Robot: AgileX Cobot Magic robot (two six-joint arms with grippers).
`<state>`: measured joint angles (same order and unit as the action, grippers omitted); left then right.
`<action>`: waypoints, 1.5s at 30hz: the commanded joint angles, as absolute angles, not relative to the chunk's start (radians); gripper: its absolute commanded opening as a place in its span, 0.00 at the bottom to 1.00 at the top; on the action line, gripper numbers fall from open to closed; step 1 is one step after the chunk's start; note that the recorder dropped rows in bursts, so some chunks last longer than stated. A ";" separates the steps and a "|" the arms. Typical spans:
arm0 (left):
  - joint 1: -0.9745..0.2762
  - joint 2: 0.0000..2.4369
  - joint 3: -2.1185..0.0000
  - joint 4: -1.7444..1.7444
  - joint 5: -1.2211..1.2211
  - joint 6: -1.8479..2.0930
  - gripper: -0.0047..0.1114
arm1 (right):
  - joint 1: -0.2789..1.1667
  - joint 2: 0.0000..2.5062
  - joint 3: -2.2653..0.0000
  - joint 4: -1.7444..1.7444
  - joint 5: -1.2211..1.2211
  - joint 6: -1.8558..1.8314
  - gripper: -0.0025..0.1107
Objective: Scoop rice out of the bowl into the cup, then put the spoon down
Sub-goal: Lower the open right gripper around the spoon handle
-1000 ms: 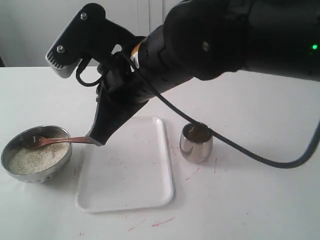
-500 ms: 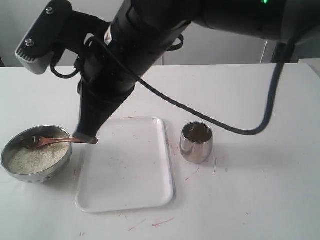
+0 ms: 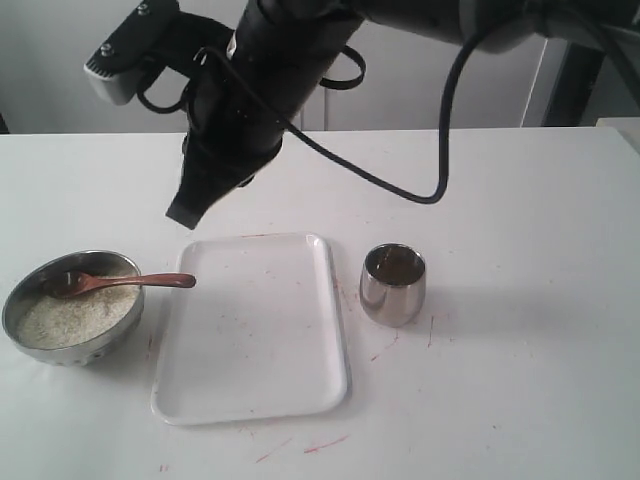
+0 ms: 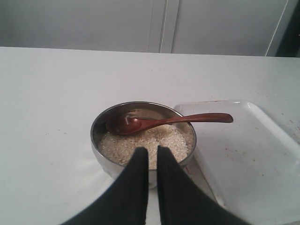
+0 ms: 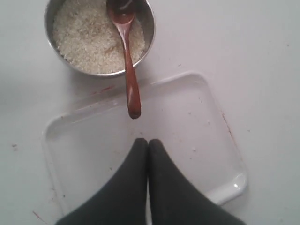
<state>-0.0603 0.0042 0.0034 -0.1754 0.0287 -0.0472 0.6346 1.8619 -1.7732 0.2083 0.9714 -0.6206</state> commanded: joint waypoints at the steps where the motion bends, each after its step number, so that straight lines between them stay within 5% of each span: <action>1: -0.063 0.000 0.000 -0.185 0.024 -0.049 0.16 | 0.613 1.877 -1.784 0.334 0.925 -0.723 0.02; 14: -0.063 0.000 0.000 -0.185 0.024 -0.049 0.16 | 0.613 1.945 -1.784 0.420 0.913 -0.760 0.04; 17: -0.063 0.000 0.000 -0.185 0.024 -0.049 0.16 | 0.616 1.964 -1.784 0.419 0.913 -0.760 0.14; 24: -0.063 0.000 0.000 -0.185 0.024 -0.049 0.16 | 0.617 2.024 -1.784 0.416 0.907 -0.753 0.57; 45: -0.063 0.000 0.000 -0.185 0.024 -0.049 0.16 | 0.639 2.131 -1.784 0.419 0.781 -0.718 0.57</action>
<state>-0.0603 0.0042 0.0034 -0.1754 0.0287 -0.0472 0.6322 2.1255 -1.7814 0.4120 0.8061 -0.7067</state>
